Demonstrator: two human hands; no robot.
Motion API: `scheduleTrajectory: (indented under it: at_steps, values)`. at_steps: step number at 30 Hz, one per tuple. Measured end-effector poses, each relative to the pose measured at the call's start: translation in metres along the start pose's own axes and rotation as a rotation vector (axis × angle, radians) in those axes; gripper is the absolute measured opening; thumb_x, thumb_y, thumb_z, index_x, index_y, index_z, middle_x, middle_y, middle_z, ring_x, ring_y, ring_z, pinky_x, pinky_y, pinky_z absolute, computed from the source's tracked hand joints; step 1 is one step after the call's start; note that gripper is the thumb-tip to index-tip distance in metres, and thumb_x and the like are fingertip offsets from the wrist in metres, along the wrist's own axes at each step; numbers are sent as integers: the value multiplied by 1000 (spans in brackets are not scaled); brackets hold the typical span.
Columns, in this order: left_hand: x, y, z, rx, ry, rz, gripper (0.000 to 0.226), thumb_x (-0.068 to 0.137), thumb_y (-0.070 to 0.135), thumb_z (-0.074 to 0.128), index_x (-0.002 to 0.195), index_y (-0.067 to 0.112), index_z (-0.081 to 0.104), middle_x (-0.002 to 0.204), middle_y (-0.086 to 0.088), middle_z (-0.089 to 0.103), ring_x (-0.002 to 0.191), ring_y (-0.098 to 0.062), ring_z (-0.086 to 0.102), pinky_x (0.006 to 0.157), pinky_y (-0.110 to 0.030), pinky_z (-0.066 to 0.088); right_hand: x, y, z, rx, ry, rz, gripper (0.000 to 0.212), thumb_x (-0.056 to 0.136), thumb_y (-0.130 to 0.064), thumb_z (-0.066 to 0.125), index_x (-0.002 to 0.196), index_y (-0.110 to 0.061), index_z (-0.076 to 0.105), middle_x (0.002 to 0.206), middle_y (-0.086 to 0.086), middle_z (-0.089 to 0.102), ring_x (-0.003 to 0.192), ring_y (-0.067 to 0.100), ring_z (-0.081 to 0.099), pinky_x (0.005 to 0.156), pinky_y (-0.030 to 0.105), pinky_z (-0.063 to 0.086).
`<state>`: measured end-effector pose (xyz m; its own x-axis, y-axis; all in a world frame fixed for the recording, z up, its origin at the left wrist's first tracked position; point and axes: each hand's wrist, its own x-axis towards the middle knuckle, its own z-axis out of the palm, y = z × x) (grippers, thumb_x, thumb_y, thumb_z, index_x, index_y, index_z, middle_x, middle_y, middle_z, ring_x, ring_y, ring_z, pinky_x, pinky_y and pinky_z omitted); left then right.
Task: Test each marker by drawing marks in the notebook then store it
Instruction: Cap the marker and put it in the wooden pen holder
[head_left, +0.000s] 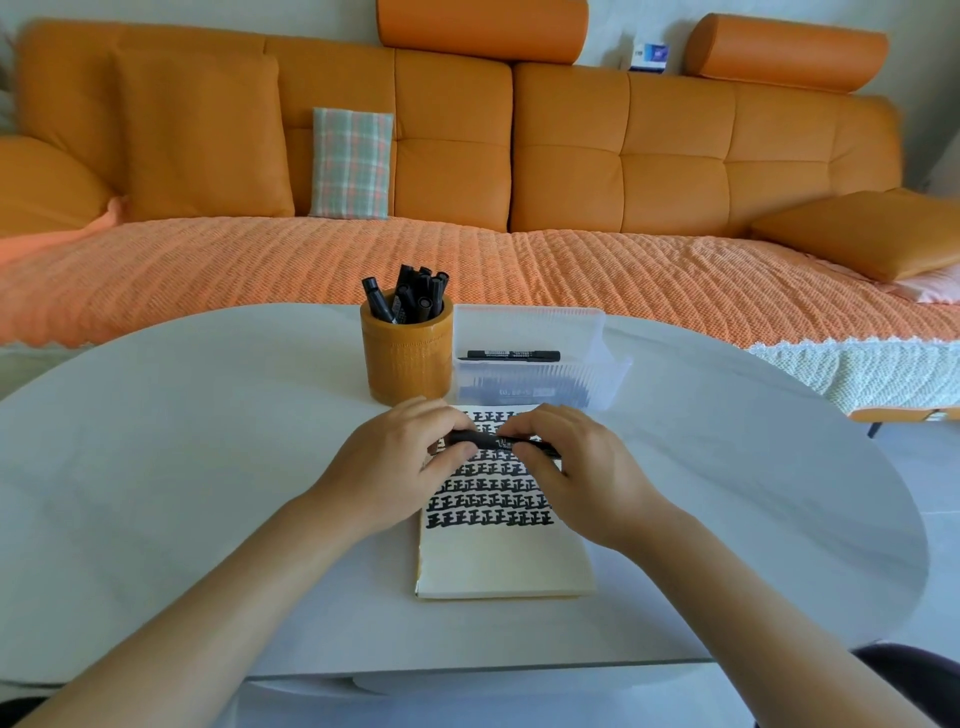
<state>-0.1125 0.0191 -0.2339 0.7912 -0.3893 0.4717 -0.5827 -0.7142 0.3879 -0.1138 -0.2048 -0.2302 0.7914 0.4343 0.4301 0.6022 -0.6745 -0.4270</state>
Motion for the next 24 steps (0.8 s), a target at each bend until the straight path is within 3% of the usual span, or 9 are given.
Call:
scheduleTrajectory:
  at_steps: [4, 8, 11, 14, 17, 21, 24]
  values:
    - [2, -1, -1, -48, -29, -11, 19, 95, 35, 56, 107, 25, 67, 89, 19, 58, 88, -3, 53, 68, -27, 47, 1, 2, 0, -45, 29, -72, 26, 86, -25, 73, 111, -19, 70, 91, -10, 66, 82, 6, 57, 73, 27, 52]
    - [2, 2, -3, -116, -51, 6, 18, 94, 30, 59, 104, 21, 71, 85, 16, 60, 87, -5, 54, 69, -26, 46, 4, 0, -3, -107, 115, -189, 16, 87, -23, 70, 100, -16, 75, 77, -6, 67, 70, 15, 61, 57, 33, 51]
    - [4, 5, -4, -130, -20, 21, 19, 92, 27, 60, 104, 19, 72, 83, 15, 60, 86, -4, 54, 68, -17, 42, 6, -4, -4, -31, 90, -121, 14, 89, -26, 65, 98, -22, 75, 67, -11, 60, 63, 11, 54, 53, 35, 47]
    - [7, 3, -5, -115, -25, 53, 19, 91, 26, 61, 105, 17, 72, 82, 15, 58, 84, -4, 53, 69, -15, 40, 8, -5, -4, 97, -15, 7, 11, 92, -26, 62, 88, -24, 72, 62, -4, 56, 60, 17, 49, 55, 40, 44]
    - [10, -1, -5, -112, -53, 66, 22, 92, 30, 59, 104, 18, 72, 83, 13, 59, 85, -6, 53, 69, -27, 46, 10, -6, -5, 95, -118, 70, 11, 95, -25, 60, 89, -24, 69, 65, -3, 57, 63, 17, 48, 60, 41, 44]
    - [19, -9, -8, -81, -38, 67, 24, 91, 39, 59, 107, 24, 70, 84, 26, 53, 90, 1, 49, 71, -25, 44, 17, -4, -5, 67, -68, 87, 14, 95, -29, 62, 103, -30, 73, 87, -13, 51, 78, 9, 51, 68, 24, 43]
    - [27, -20, -18, -63, 63, 27, 31, 87, 45, 60, 113, 27, 65, 95, 22, 55, 97, 2, 49, 79, -20, 44, 27, -2, -5, -5, -35, 92, 19, 96, -30, 61, 111, -31, 72, 91, -10, 53, 86, 11, 51, 76, 26, 43]
